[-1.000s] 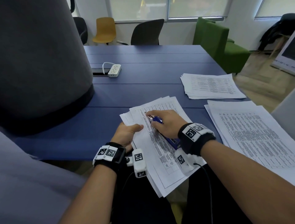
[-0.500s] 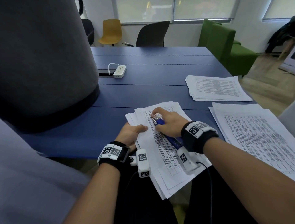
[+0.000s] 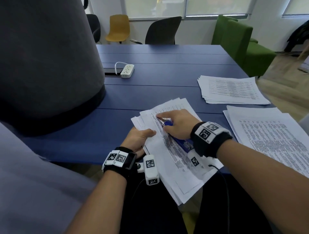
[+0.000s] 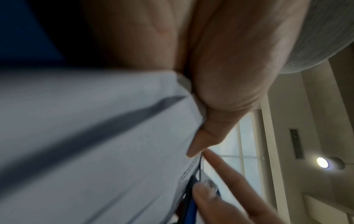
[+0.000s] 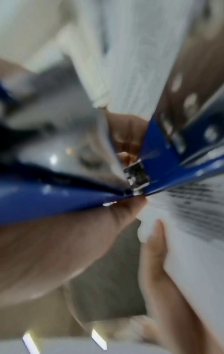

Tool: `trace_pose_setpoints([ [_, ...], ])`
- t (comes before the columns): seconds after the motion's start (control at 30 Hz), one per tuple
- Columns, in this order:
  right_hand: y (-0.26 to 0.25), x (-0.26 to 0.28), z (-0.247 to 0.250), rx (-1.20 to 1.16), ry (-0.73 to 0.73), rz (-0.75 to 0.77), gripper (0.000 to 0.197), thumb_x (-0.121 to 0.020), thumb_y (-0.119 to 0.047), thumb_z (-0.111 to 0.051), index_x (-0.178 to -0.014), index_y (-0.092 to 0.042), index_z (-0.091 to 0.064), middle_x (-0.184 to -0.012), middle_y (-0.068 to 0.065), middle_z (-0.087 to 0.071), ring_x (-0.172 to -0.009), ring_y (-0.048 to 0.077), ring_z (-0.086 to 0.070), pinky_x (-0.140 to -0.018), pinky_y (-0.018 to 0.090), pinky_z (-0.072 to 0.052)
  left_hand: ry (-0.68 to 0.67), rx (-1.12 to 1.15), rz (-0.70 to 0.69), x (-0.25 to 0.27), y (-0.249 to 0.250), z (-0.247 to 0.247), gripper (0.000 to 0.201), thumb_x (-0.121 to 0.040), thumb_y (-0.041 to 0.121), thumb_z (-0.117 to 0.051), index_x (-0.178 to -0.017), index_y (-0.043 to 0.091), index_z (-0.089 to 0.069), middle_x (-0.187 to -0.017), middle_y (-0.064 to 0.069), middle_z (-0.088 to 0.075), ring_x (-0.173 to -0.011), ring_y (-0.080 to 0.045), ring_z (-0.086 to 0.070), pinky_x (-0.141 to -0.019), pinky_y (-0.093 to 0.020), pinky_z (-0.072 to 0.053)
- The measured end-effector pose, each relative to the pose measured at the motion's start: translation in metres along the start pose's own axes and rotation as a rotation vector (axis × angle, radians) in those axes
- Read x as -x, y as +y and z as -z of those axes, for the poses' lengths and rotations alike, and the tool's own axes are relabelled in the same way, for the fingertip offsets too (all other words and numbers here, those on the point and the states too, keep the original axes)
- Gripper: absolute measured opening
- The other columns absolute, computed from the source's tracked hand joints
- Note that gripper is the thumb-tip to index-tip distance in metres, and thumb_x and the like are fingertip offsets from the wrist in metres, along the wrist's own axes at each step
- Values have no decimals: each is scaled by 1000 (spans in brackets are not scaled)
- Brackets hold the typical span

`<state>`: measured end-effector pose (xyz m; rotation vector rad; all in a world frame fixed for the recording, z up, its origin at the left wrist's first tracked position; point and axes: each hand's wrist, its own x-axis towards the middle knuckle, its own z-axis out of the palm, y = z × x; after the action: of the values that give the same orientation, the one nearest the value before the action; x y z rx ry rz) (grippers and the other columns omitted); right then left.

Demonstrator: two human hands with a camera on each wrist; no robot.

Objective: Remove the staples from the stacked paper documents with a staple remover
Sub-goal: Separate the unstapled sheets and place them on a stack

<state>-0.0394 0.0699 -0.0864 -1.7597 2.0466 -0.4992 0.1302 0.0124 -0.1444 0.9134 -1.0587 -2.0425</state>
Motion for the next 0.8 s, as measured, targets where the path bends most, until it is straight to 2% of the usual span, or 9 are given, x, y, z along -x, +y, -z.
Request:
trace_pose_setpoints([
  [0.1,-7,-2,-3,85,19,69,50,-94,-28,-56,-143,-37,-53,-133,-3,-63,-110,19,-62,-97,28,-50,-12,29,0,1,0,1,45,-89,-20,-46,-131,-7,-58,-122,-32,-67,-100,-43,-71,-86,-55,-60],
  [0.17,-2,-3,-2,20,33,44,45,-94,-31,-59,-138,-40,-57,-113,-6,-66,-100,14,-62,-90,25,-48,-26,52,-2,2,0,1,45,-89,-21,-46,-131,-8,-57,-119,-31,-69,-97,-42,-72,-82,-53,-61],
  [0.23,6,-4,-1,-106,34,9,39,-93,-35,-63,-131,-44,-62,-81,-15,-57,-74,4,-55,-78,22,-41,-38,74,1,4,0,0,45,-89,-21,-47,-131,-7,-57,-118,-30,-70,-96,-41,-73,-77,-51,-62],
  [0.3,14,-7,-3,-230,2,7,38,-93,-35,-67,-130,-44,-63,-68,-14,-58,-60,1,-53,-71,19,-41,-42,95,1,5,1,0,46,-90,-20,-47,-133,-6,-56,-119,-30,-69,-96,-42,-73,-74,-50,-61],
  [0.47,26,-9,1,-580,-79,35,38,-94,-26,-69,-129,-39,-66,-94,-4,-76,-81,6,-66,-91,25,-49,-2,118,-19,3,1,-1,48,-90,-18,-51,-135,0,-57,-124,-28,-68,-110,-49,-68,-85,-61,-58],
  [0.57,27,-3,1,-438,-30,38,40,-94,-30,-67,-132,-43,-62,-98,-15,-74,-85,1,-66,-91,25,-48,14,123,-47,-1,-2,-7,50,-89,-20,-50,-133,1,-59,-124,-28,-68,-111,-49,-67,-92,-65,-55],
  [0.67,17,2,-5,-58,101,99,44,-96,-34,-59,-140,-39,-56,-128,-7,-66,-119,11,-58,-106,23,-39,84,133,-42,-5,-3,-11,50,-88,-21,-51,-131,2,-61,-120,-26,-71,-107,-48,-69,-91,-66,-54],
  [0.73,10,2,-10,103,120,141,47,-99,-31,-53,-146,-33,-50,-106,-1,-61,-102,16,-54,-93,21,-39,134,119,-22,-8,-3,-10,50,-86,-20,-52,-129,2,-62,-118,-26,-71,-105,-48,-70,-90,-69,-53],
  [0.8,5,0,-13,223,122,162,49,-101,-29,-48,-150,-34,-44,-95,0,-46,-88,19,-49,-82,29,-43,185,110,-18,-10,-3,-12,49,-84,-21,-53,-127,1,-63,-116,-26,-72,-102,-48,-71,-88,-70,-53],
])
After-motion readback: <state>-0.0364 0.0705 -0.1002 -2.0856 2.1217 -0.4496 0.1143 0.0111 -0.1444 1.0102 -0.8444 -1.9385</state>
